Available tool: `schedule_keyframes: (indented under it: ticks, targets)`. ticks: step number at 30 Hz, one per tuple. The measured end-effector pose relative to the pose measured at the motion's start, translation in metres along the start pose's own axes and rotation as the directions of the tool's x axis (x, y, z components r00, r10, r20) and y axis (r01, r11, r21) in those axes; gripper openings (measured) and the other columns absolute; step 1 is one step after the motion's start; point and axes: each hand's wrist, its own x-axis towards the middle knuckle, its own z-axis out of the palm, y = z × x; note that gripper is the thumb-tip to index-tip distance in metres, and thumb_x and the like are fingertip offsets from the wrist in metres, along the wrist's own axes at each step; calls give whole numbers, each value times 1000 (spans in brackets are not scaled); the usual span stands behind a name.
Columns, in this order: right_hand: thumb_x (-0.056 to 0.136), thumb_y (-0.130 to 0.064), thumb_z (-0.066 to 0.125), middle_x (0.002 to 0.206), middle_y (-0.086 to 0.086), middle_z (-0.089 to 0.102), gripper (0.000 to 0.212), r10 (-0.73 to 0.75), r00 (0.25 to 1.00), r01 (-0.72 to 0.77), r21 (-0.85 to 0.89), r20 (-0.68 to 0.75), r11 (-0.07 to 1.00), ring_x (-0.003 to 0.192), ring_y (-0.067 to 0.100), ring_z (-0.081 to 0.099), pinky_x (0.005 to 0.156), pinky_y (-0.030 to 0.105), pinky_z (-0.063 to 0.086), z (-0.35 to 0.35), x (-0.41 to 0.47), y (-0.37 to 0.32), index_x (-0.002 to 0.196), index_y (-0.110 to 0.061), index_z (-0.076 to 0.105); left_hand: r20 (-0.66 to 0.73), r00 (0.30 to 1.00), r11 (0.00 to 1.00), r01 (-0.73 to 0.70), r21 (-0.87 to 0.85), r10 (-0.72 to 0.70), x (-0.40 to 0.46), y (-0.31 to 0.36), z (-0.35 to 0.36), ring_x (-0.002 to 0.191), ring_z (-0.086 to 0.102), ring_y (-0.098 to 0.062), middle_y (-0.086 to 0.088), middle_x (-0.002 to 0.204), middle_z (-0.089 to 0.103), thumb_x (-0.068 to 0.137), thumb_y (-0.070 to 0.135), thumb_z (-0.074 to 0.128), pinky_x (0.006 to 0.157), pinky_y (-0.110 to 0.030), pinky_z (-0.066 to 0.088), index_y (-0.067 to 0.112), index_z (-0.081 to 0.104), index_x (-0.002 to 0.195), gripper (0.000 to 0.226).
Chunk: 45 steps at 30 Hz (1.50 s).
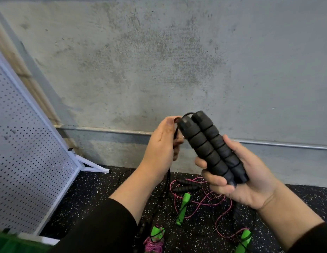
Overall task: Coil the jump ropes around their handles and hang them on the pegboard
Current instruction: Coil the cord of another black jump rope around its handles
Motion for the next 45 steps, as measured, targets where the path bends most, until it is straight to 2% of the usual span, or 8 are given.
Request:
schedule_keyframes:
  ticks: [7, 16, 21, 23, 26, 33, 39, 45]
  targets:
    - [109, -47, 34, 109, 18, 55, 57, -117, 993, 117, 11, -29, 993, 74, 21, 54, 54, 26, 43, -5, -4, -7, 142, -3, 49, 143, 989, 948, -69, 311, 25, 1, -8, 18, 65, 44, -4, 13, 72, 50, 111, 18, 38, 62, -22, 39, 35, 61, 103, 30]
    - [99, -38, 49, 94, 22, 62, 44, -392, 791, 66, -571, -470, 818, 61, 25, 47, 47, 28, 35, 9, 5, -13, 121, -1, 62, 156, 971, 841, 69, 536, -179, 7, -13, 9, 52, 37, -10, 9, 57, 46, 102, 17, 49, 56, -31, 31, 18, 49, 64, 39]
    - [105, -31, 52, 81, 28, 57, 19, -572, 688, -163, -863, -446, 478, 59, 26, 52, 51, 35, 41, 9, 12, -9, 106, -26, 70, 128, 940, 858, 227, 461, -317, 6, -13, 5, 50, 29, -13, -4, 65, 43, 93, 17, 46, 54, -31, 22, 11, 55, 67, 28]
    - [103, -31, 54, 65, 7, 59, 16, -634, 658, -314, -913, -407, 259, 52, 10, 53, 52, 25, 43, 3, 10, -11, 102, -40, 68, 126, 913, 860, 309, 406, -387, 3, -11, 5, 52, 23, -14, -4, 67, 38, 93, 13, 45, 52, -30, 17, 2, 60, 82, 22]
    - [100, -37, 57, 62, -17, 59, 21, -665, 648, -489, -872, -372, 10, 57, 0, 53, 53, 15, 37, -3, 7, -12, 116, -49, 60, 143, 848, 850, 473, 234, -511, 0, -8, 8, 50, 22, -10, 3, 67, 41, 95, 19, 50, 44, -23, 18, 14, 61, 91, 13]
    - [92, -61, 45, 97, -5, 42, 60, -591, 748, -616, -647, -301, -450, 90, 18, 50, 74, 38, 50, -10, 17, 11, 150, -53, 30, 16, 801, 801, 598, 28, -598, -1, -19, 10, 47, 23, -8, 6, 59, 42, 92, 57, 65, 38, -20, 18, 18, 63, 96, 39]
    - [101, -52, 44, 114, -7, 45, 58, -561, 741, -564, -794, -368, -225, 103, 11, 51, 84, 25, 39, -7, 19, 11, 156, -42, 28, -4, 845, 845, 534, 21, -534, 2, -24, 3, 48, 22, -9, 4, 61, 40, 97, 46, 63, 41, -21, 18, 16, 61, 88, 31]
    - [82, -22, 83, 83, -9, 72, 38, -562, 612, -447, -830, -556, 335, 62, -2, 64, 56, 10, 44, -2, 12, -8, 117, -27, 68, 108, 874, 881, 467, 81, -473, -1, -30, 8, 48, 22, -10, 0, 67, 37, 102, 46, 56, 42, -21, 21, 11, 52, 88, 38]
